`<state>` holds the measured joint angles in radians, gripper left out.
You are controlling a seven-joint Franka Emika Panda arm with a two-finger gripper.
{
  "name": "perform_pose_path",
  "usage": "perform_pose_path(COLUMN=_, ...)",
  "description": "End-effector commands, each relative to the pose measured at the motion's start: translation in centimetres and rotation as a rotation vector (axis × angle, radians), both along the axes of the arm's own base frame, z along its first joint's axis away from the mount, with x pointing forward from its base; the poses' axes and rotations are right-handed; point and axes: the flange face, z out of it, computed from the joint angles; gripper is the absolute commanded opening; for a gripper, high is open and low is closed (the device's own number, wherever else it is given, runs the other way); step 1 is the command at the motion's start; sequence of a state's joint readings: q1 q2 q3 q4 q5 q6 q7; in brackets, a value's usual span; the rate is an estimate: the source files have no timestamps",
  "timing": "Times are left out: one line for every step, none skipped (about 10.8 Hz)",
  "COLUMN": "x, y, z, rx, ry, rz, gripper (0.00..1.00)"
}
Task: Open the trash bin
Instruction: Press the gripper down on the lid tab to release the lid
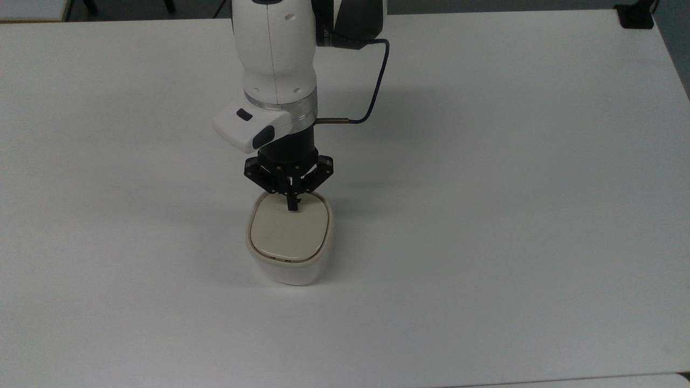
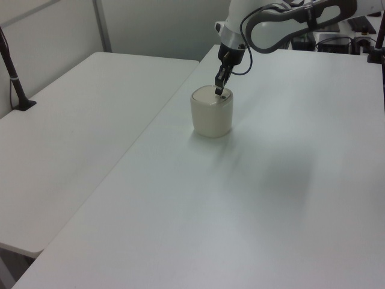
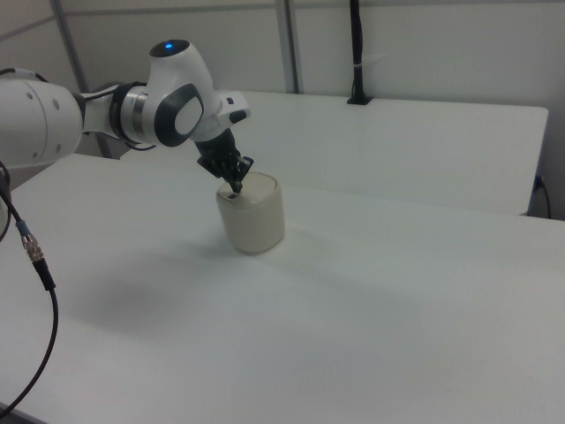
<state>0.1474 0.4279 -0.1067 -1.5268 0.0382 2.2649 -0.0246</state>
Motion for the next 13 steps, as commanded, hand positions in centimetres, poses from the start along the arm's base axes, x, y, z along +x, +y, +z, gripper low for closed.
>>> perform_pose_path(x=0.3, y=0.3, z=-0.6, rx=0.006, ry=-0.002, rz=-0.01, gripper=0.0)
perform_pose_path(x=0.3, y=0.3, z=-0.6, rx=0.006, ry=-0.002, rz=-0.01, gripper=0.0)
perform_pose_path(x=0.4, y=0.3, z=-1.3, rx=0.003, ry=0.007, rz=-0.008, gripper=0.0)
perform_pose_path(x=0.4, y=0.4, z=-1.7, rx=0.002, ry=0.014, rz=-0.005, gripper=0.0)
perform_pose_path(x=0.4, y=0.6, z=-2.4, rx=-0.001, ry=0.023, rz=-0.002, gripper=0.0)
perform_pose_path(x=0.5, y=0.8, z=-2.8, rx=-0.004, ry=0.029, rz=0.001, gripper=0.0)
perform_pose_path(x=0.5, y=0.9, z=-3.0, rx=-0.004, ry=0.033, rz=0.002, gripper=0.0)
perform_pose_path(x=0.5, y=0.9, z=-3.1, rx=-0.004, ry=0.035, rz=0.002, gripper=0.0)
perform_pose_path(x=0.5, y=0.9, z=-3.0, rx=-0.004, ry=0.033, rz=0.002, gripper=0.0)
perform_pose_path(x=0.5, y=0.8, z=-2.9, rx=-0.004, ry=0.033, rz=0.001, gripper=0.0)
perform_pose_path(x=0.5, y=0.8, z=-2.8, rx=-0.004, ry=0.032, rz=0.001, gripper=0.0)
perform_pose_path(x=0.5, y=0.8, z=-2.8, rx=-0.004, ry=0.03, rz=0.001, gripper=0.0)
perform_pose_path(x=0.5, y=0.6, z=-2.4, rx=-0.002, ry=0.026, rz=-0.001, gripper=0.0)
